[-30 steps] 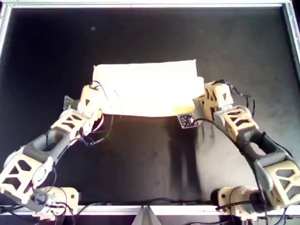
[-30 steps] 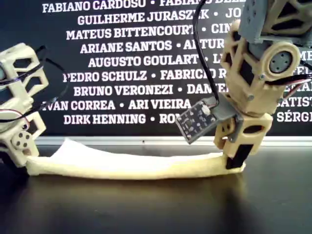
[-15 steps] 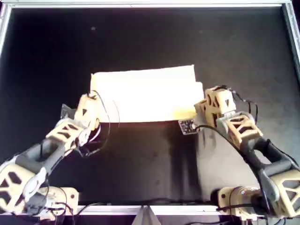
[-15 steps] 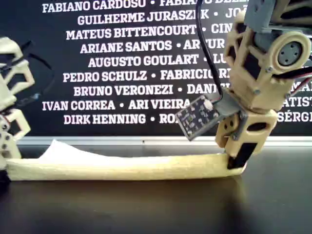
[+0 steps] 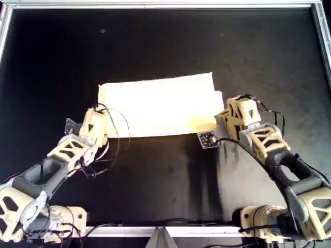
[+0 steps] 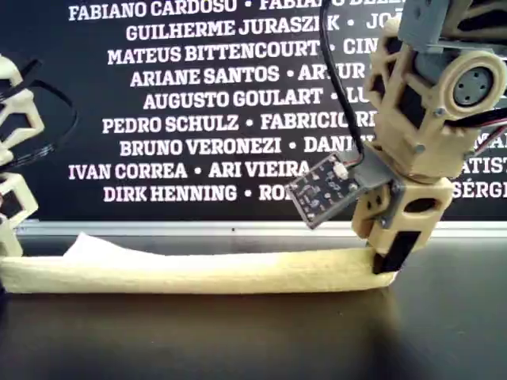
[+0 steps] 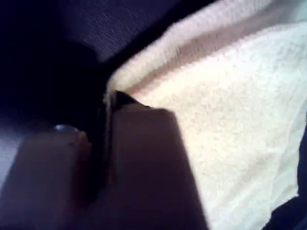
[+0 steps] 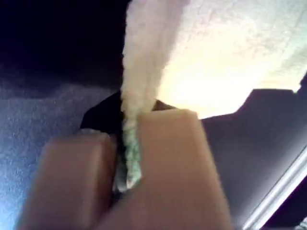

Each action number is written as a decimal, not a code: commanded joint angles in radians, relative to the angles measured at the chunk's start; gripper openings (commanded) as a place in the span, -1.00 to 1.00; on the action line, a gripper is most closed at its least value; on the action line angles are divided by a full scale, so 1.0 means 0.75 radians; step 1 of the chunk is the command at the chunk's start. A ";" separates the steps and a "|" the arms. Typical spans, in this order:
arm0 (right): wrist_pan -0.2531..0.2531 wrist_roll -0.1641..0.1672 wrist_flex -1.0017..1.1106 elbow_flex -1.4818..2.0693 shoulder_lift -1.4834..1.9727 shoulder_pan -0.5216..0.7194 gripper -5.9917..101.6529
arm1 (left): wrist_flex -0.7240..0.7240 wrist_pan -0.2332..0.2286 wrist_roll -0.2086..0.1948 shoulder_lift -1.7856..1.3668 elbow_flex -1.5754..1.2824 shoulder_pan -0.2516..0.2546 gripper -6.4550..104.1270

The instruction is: Fold a cloth

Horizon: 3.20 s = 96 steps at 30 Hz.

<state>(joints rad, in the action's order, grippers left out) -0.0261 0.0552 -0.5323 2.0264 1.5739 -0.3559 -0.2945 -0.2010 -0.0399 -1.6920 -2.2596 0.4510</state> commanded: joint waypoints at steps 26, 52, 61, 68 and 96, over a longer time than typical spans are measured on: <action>-0.014 0.016 -0.027 0.865 1.491 0.037 0.21 | 0.010 -0.031 0.010 -1.389 -0.798 -0.006 0.36; 0.012 0.000 -0.022 1.221 1.898 0.010 0.50 | 0.012 -0.262 0.010 -1.882 -1.000 -0.006 0.36; 0.016 -0.006 -0.020 0.567 0.693 0.008 0.53 | 0.012 -0.254 0.010 -1.878 -1.000 -0.006 0.36; 0.031 -0.063 -0.018 0.243 0.221 0.008 0.53 | 0.010 -0.260 0.010 -1.876 -1.000 -0.006 0.36; 0.180 -0.139 -0.010 -0.147 -0.194 0.031 -0.41 | 0.010 -0.262 0.010 -1.878 -1.000 -0.006 0.36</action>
<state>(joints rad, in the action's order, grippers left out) 0.0966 -0.0445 -0.5538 1.9666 1.4174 -0.3344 -0.2961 -0.3866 -0.0399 -3.0971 -3.0204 0.4510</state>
